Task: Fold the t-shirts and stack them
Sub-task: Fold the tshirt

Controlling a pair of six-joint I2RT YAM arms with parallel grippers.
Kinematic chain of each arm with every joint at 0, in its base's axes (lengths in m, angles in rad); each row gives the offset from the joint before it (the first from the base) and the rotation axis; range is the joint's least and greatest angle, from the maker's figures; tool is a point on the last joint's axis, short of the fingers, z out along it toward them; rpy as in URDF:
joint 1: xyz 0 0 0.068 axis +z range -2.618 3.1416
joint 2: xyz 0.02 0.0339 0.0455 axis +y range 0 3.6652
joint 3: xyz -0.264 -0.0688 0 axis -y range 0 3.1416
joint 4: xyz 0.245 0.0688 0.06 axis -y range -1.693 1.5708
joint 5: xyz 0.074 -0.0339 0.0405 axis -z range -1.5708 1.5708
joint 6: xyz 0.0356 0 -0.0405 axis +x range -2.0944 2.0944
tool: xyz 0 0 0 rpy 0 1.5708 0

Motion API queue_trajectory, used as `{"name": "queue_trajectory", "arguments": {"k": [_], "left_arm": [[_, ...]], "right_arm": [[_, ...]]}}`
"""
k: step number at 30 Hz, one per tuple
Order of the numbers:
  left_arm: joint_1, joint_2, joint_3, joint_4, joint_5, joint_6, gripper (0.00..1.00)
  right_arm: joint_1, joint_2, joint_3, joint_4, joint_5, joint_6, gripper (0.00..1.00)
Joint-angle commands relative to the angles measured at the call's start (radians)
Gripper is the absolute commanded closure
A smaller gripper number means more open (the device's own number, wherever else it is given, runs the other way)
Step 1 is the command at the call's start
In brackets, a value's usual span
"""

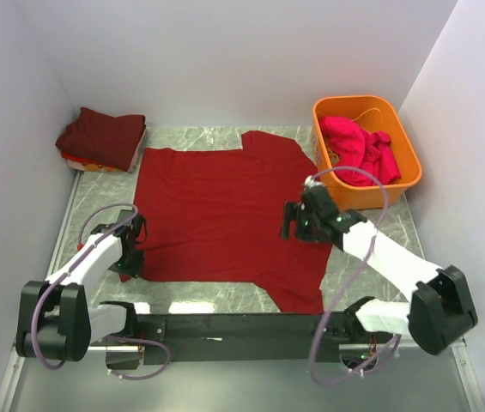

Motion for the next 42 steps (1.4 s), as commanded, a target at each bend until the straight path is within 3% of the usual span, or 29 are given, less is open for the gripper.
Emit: {"name": "queue_trajectory", "arguments": {"k": [1, 5, 11, 15, 21, 23, 27, 30, 31, 32, 42], "left_arm": [[0.005, -0.059, -0.012, -0.059, -0.078, -0.024, 0.99], [0.005, -0.095, -0.011, -0.076, -0.072, -0.030, 0.99], [0.005, -0.091, -0.009, -0.036, -0.041, 0.008, 0.99], [0.005, -0.091, -0.017, -0.036, -0.035, 0.007, 0.99], [0.005, -0.126, -0.036, -0.013, -0.018, 0.017, 0.99], [0.005, -0.122, -0.032, -0.016, -0.019, 0.019, 0.99], [0.005, -0.114, -0.023, -0.026, -0.018, 0.027, 0.99], [0.005, -0.123, -0.019, -0.035, -0.021, 0.024, 0.99], [0.005, -0.129, -0.019, -0.032, -0.016, 0.027, 0.99], [0.005, -0.132, -0.014, -0.032, -0.024, 0.028, 0.99], [0.005, -0.200, 0.078, -0.127, -0.047, 0.024, 0.99]], "right_arm": [[0.128, -0.073, -0.051, -0.175, 0.026, 0.044, 0.11], [0.302, -0.168, -0.121, -0.290, -0.030, 0.134, 0.14], [0.585, -0.153, -0.174, -0.364, -0.051, 0.285, 0.18], [0.670, -0.133, -0.184, -0.385, -0.034, 0.360, 0.25], [0.675, -0.078, -0.187, -0.326, 0.058, 0.374, 0.26], [0.674, -0.029, -0.195, -0.271, 0.072, 0.370, 0.35], [0.675, 0.051, -0.204, -0.226, 0.055, 0.363, 0.39], [0.675, 0.033, -0.204, -0.273, 0.059, 0.382, 0.69], [0.677, -0.004, -0.203, -0.289, 0.055, 0.388, 0.92], [0.675, -0.024, -0.201, -0.310, 0.043, 0.386, 1.00], [0.675, -0.202, -0.112, -0.441, -0.077, 0.334, 1.00]]}}
